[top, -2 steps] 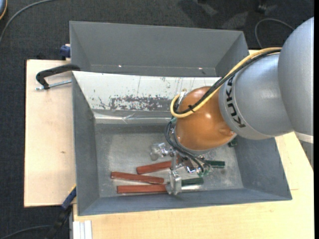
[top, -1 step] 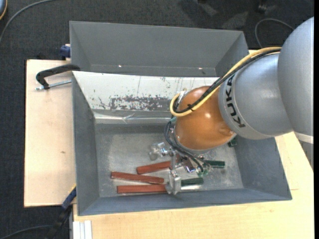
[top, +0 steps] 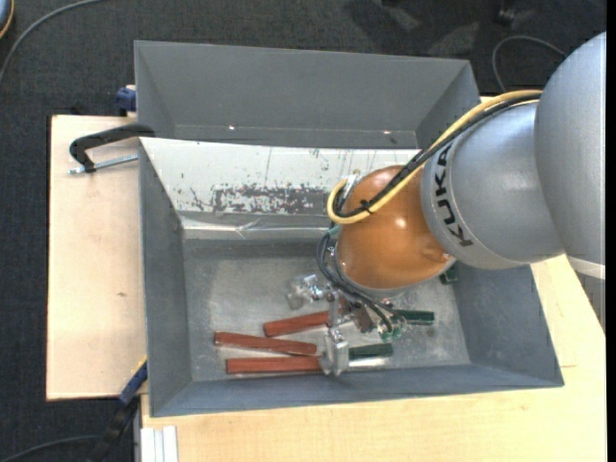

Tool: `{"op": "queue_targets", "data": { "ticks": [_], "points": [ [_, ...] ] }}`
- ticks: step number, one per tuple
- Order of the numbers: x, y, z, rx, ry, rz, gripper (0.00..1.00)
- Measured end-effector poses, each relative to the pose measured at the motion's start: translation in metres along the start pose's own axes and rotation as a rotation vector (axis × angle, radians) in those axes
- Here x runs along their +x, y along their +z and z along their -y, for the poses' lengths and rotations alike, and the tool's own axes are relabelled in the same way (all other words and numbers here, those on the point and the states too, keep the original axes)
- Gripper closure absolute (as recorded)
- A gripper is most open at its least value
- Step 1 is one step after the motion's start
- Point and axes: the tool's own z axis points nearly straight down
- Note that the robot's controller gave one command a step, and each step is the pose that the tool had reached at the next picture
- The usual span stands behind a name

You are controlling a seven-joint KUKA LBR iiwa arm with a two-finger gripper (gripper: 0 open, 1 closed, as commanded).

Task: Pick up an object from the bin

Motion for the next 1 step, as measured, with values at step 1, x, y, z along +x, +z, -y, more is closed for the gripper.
{"op": "queue_targets", "data": {
  "ticks": [1],
  "points": [
    [-0.0008,-0.0007,-0.0006,0.0,0.001,0.001,0.0]
  ]
}}
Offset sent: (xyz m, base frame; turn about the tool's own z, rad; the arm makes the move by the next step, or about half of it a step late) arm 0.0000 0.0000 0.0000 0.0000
